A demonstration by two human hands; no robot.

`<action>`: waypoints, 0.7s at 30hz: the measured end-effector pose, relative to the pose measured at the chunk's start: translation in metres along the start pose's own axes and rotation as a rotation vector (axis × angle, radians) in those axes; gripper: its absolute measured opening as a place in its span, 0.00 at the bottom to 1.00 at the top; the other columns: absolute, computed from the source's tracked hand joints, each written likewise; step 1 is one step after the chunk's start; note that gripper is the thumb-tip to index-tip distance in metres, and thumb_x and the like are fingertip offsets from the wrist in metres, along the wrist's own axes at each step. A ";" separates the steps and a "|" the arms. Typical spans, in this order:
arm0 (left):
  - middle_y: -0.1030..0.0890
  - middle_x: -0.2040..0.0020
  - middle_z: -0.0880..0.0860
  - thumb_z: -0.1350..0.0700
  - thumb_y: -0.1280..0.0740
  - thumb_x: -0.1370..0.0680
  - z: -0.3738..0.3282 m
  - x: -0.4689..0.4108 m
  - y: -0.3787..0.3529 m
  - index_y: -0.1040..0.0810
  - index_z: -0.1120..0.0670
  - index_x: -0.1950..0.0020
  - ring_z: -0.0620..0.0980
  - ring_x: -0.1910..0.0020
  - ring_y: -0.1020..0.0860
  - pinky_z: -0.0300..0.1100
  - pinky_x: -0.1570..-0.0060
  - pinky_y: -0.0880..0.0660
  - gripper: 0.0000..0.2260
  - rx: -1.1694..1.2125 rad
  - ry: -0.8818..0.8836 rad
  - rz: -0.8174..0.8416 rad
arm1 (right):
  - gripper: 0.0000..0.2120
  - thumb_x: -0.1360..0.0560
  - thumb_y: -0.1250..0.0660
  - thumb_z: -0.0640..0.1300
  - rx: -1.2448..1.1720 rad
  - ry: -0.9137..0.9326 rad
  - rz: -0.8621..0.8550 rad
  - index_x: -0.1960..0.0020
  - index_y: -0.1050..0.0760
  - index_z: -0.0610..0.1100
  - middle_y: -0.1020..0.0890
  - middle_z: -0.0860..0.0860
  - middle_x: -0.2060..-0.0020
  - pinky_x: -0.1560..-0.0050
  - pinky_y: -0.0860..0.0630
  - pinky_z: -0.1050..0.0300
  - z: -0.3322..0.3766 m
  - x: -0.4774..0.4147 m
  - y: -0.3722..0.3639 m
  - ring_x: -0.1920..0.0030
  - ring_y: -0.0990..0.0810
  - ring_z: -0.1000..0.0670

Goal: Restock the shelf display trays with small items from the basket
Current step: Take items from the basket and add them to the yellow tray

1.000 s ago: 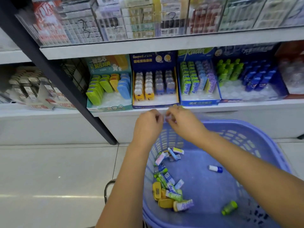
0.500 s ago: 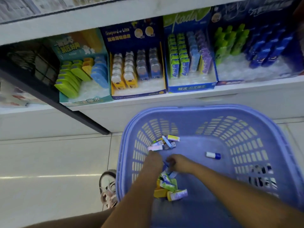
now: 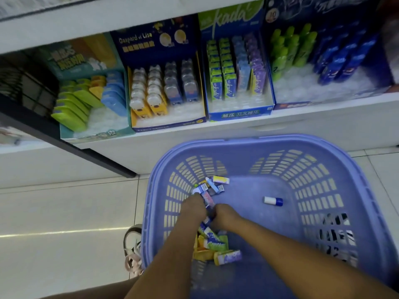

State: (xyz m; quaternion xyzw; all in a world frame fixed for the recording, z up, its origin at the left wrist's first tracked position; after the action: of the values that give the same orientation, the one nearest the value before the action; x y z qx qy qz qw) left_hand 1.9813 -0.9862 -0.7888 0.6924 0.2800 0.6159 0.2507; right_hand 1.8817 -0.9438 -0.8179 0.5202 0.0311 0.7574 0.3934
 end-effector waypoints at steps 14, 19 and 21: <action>0.27 0.66 0.53 0.48 0.38 0.20 -0.023 0.073 0.135 0.26 0.56 0.57 0.42 0.75 0.31 0.30 0.77 0.37 0.13 1.143 -0.293 0.271 | 0.16 0.28 0.31 0.33 -0.691 0.360 -0.115 0.42 0.22 0.42 0.21 0.56 0.68 0.66 0.29 0.70 0.024 0.104 0.155 0.68 0.26 0.61; 0.22 0.63 0.54 0.48 0.34 0.23 -0.016 0.091 0.148 0.22 0.58 0.52 0.41 0.75 0.32 0.30 0.75 0.36 0.13 1.088 -0.377 0.168 | 0.10 0.24 0.34 0.38 -0.691 0.515 -0.284 0.45 0.19 0.45 0.16 0.55 0.59 0.60 0.28 0.73 0.053 0.128 0.167 0.64 0.24 0.62; 0.21 0.63 0.54 0.51 0.34 0.22 -0.013 0.097 0.152 0.21 0.58 0.50 0.40 0.75 0.33 0.30 0.75 0.37 0.10 1.130 -0.419 0.149 | 0.12 0.25 0.33 0.36 -0.667 0.552 -0.381 0.43 0.21 0.45 0.18 0.51 0.53 0.53 0.26 0.70 0.064 0.133 0.169 0.56 0.22 0.60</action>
State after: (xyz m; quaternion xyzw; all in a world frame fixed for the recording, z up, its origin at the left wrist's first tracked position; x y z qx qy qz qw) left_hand 1.9884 -1.0277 -0.6134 0.8425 0.4593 0.2382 -0.1498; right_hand 1.8185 -0.9997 -0.6104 0.1297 -0.0158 0.7504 0.6479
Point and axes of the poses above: each hand's wrist, its own x-axis away from the middle knuckle, its own y-axis out of the back of the hand, z = x × y, the point moved 1 cm from there along -x, towards the middle knuckle
